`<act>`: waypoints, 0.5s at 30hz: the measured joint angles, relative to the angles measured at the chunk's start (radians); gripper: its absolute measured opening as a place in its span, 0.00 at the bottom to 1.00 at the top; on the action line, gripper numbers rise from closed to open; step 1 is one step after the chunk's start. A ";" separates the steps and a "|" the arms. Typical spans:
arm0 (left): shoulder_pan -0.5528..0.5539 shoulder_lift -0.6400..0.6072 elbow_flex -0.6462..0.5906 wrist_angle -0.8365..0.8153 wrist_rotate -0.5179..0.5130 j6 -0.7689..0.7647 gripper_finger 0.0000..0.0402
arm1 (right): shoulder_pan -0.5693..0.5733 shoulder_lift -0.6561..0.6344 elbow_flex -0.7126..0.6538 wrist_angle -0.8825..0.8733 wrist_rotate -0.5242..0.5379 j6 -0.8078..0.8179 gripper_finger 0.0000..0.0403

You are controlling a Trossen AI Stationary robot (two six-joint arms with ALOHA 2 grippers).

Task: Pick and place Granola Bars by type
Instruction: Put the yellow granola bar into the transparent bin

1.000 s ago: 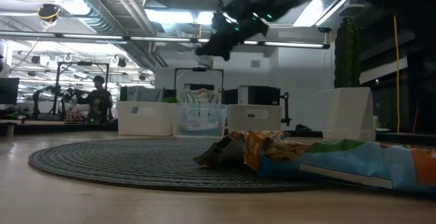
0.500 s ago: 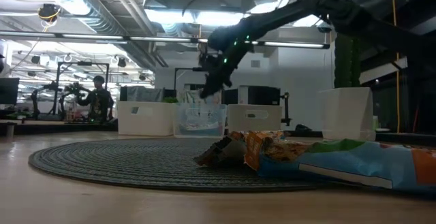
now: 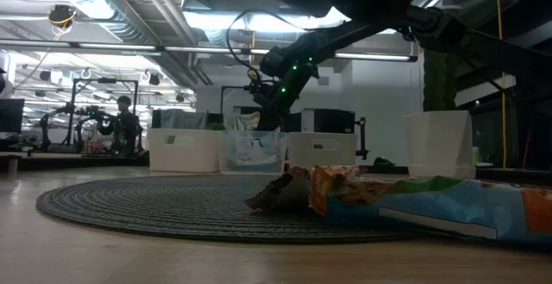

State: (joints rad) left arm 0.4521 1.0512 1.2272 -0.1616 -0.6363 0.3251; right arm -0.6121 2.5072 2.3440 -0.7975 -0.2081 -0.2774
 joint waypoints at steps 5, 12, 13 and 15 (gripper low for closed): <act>0.000 0.000 0.000 0.000 0.000 0.000 0.42 | 0.002 0.000 0.000 0.000 0.000 -0.015 0.08; 0.000 0.000 0.000 0.000 0.001 0.000 0.42 | 0.002 0.000 0.000 0.000 0.000 -0.016 0.08; 0.000 0.000 0.000 0.000 0.000 0.000 0.42 | 0.002 0.000 0.000 0.000 -0.001 -0.017 0.07; 0.000 0.000 0.000 0.000 0.000 0.001 0.42 | 0.002 0.000 0.000 0.000 -0.001 -0.017 0.06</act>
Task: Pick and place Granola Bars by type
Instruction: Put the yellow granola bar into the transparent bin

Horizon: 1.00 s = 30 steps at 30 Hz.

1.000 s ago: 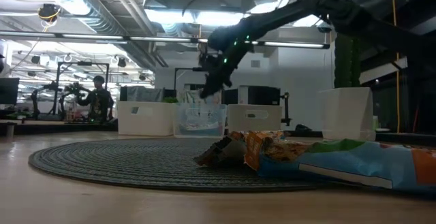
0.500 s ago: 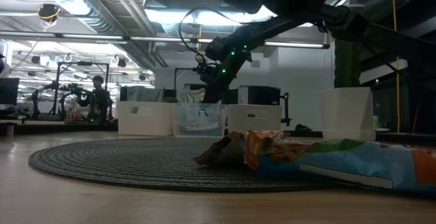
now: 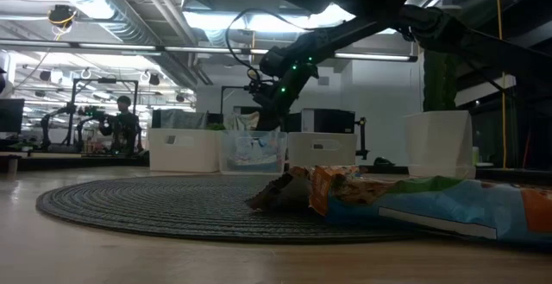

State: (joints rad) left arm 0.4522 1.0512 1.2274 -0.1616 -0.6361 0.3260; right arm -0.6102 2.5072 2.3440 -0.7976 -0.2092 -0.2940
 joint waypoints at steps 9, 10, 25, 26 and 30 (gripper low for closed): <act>0.000 0.000 0.000 0.000 -0.001 0.046 0.42 | 0.000 0.000 0.000 -0.001 -0.003 0.028 0.09; 0.000 0.000 0.000 0.000 -0.007 0.069 0.42 | 0.000 0.000 0.000 -0.001 -0.003 0.028 0.08; 0.001 0.000 0.000 0.000 -0.282 0.304 0.42 | 0.020 0.000 0.000 0.000 -0.013 0.051 0.08; 0.003 0.000 0.000 0.000 -0.302 0.317 0.42 | 0.020 0.000 0.000 -0.001 -0.013 0.050 0.07; 0.027 0.000 0.000 0.000 -0.383 0.342 0.42 | 0.018 0.000 0.000 -0.005 -0.021 0.046 0.05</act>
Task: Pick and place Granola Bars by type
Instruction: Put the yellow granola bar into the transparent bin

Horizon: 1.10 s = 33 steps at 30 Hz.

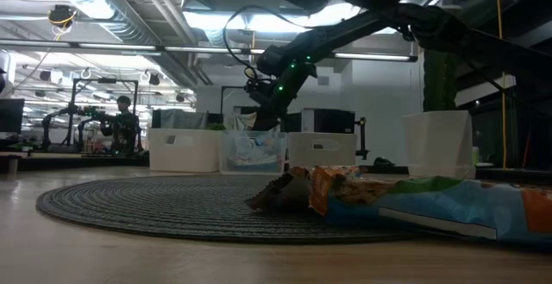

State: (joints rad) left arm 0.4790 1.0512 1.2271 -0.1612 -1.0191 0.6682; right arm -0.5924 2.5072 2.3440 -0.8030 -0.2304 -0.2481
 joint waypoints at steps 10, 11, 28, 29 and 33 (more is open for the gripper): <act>0.049 0.000 0.000 0.000 -0.062 0.000 0.42 | -0.025 0.000 0.000 -0.021 -0.046 0.001 0.09; 0.056 0.000 0.000 0.000 -0.061 -0.001 0.42 | -0.027 0.000 0.000 -0.028 -0.055 0.001 0.08; 0.080 0.000 0.000 0.006 -0.052 -0.002 0.42 | 0.002 0.000 0.000 -0.033 -0.205 -0.041 0.05; 0.077 0.000 0.000 0.006 -0.050 -0.002 0.42 | 0.001 0.000 0.000 -0.028 -0.197 -0.044 0.04; 0.077 0.000 0.000 0.006 -0.026 -0.025 0.42 | -0.003 0.000 0.000 -0.033 -0.192 -0.029 0.05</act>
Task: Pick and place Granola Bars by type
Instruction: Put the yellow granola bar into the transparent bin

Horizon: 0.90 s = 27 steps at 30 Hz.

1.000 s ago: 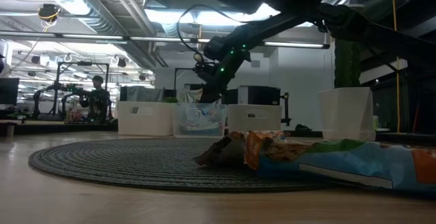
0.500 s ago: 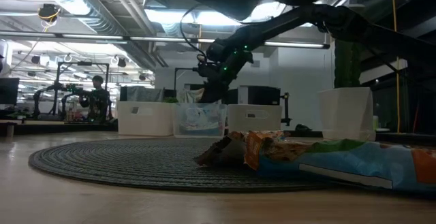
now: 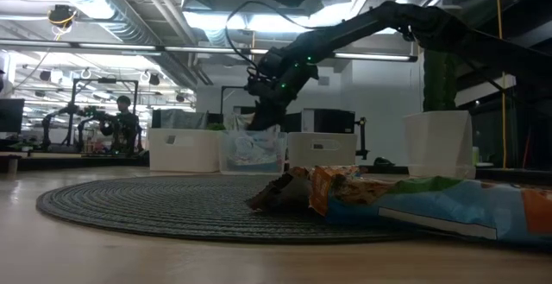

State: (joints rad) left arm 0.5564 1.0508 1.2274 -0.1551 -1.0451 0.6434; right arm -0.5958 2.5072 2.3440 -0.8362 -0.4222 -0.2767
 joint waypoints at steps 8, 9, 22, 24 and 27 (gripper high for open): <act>0.000 0.000 0.000 0.000 0.000 -0.013 0.42 | -0.001 -0.007 0.000 -0.007 -0.007 0.008 0.09; 0.000 0.000 0.000 0.000 0.000 -0.015 0.42 | -0.004 -0.007 0.000 -0.006 -0.007 0.007 0.07; 0.000 0.000 0.000 0.001 0.000 -0.048 0.42 | -0.056 -0.007 0.000 0.027 -0.007 0.007 0.11; 0.000 0.000 0.000 0.001 0.000 -0.050 0.42 | -0.060 -0.007 0.000 0.035 -0.006 0.006 0.09; 0.000 0.000 0.000 0.002 0.000 -0.051 0.42 | -0.059 -0.007 0.000 0.044 -0.007 0.006 0.07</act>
State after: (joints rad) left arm 0.5564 1.0505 1.2273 -0.1535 -1.0451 0.5924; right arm -0.6552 2.5004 2.3444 -0.7919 -0.4290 -0.2703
